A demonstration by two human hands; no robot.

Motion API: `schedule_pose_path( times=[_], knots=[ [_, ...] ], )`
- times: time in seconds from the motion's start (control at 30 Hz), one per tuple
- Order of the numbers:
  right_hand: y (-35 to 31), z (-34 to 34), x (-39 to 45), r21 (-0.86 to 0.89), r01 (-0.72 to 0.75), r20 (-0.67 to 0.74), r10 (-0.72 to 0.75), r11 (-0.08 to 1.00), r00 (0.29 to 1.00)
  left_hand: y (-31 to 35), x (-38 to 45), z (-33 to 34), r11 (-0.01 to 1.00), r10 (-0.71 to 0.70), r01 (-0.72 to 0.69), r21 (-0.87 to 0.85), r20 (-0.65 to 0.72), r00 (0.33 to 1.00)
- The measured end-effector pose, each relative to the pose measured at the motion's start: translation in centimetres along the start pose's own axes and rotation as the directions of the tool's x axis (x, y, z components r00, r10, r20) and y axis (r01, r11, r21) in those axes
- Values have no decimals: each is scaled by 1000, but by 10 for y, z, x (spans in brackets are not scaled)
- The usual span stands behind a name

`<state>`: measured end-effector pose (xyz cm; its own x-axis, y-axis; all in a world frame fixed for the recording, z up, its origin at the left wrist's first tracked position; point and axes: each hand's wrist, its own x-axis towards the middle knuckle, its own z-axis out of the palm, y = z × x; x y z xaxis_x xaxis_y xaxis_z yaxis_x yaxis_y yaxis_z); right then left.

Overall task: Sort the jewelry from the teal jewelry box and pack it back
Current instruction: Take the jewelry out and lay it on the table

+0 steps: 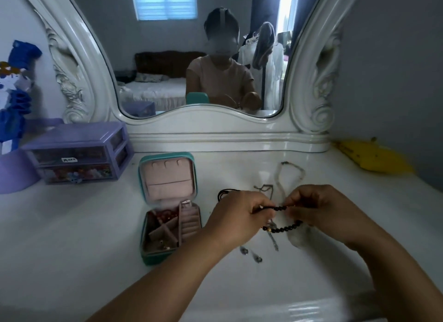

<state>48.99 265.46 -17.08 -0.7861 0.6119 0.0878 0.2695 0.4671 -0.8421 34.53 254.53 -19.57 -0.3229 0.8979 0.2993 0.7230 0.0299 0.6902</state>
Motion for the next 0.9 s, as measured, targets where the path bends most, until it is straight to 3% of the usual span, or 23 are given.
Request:
schedule_pose_path(
  times=[0.13, 0.33, 0.5, 0.8, 0.9],
  knots=[
    [20, -20, -18, -60, -29, -69, 24, 998, 997, 15, 7, 26, 998, 67, -68, 13, 66, 996],
    [50, -48, -36, -191, -105, -216, 63, 976, 974, 43, 25, 70, 961, 192, -210, 180, 111, 975],
    [73, -53, -39, -274, -157, -285, 76, 949, 956, 49, 38, 94, 954, 170, -187, 235, 91, 981],
    [80, -47, -26, -339, -73, -419, -81, 938, 904, 41, 43, 80, 941, 179, -178, 287, 24, 984],
    [65, -40, -26, -328, -22, -405, -119, 945, 906, 39, 37, 55, 940, 193, -194, 282, 31, 981]
  ],
)
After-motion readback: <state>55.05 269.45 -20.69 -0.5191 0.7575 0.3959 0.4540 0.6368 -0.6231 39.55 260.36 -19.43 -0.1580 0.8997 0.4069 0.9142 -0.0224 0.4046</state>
